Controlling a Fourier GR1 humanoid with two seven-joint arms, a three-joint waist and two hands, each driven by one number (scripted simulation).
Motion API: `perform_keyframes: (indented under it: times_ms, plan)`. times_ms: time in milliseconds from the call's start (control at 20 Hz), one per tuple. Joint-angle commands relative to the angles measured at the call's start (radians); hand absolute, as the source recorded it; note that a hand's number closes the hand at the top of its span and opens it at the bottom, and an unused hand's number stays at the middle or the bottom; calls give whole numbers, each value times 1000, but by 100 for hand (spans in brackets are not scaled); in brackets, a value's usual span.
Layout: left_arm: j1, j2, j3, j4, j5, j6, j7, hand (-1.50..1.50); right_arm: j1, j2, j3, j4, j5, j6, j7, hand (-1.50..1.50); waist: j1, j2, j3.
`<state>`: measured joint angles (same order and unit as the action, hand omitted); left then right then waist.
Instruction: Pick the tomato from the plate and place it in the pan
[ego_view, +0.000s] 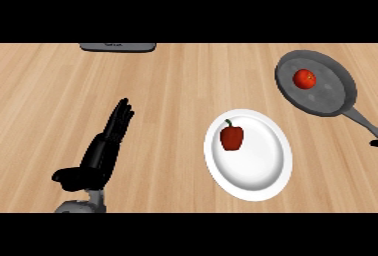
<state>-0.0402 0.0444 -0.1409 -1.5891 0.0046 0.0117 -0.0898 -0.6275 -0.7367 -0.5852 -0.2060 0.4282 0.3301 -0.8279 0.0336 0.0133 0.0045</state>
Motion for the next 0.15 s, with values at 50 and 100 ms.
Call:
perform_keyframes:
  times_ms: [50,100]
  plan:
    - [-10,2,7,6,-9,5,12,0,28,25,3,-4,-7,-36,-113,-150,-3,-1,0]
    - [2,4,8,13,-11,-2,-27,0,1,-15,3,1,-4,-35,-73,-150,1,0,0]
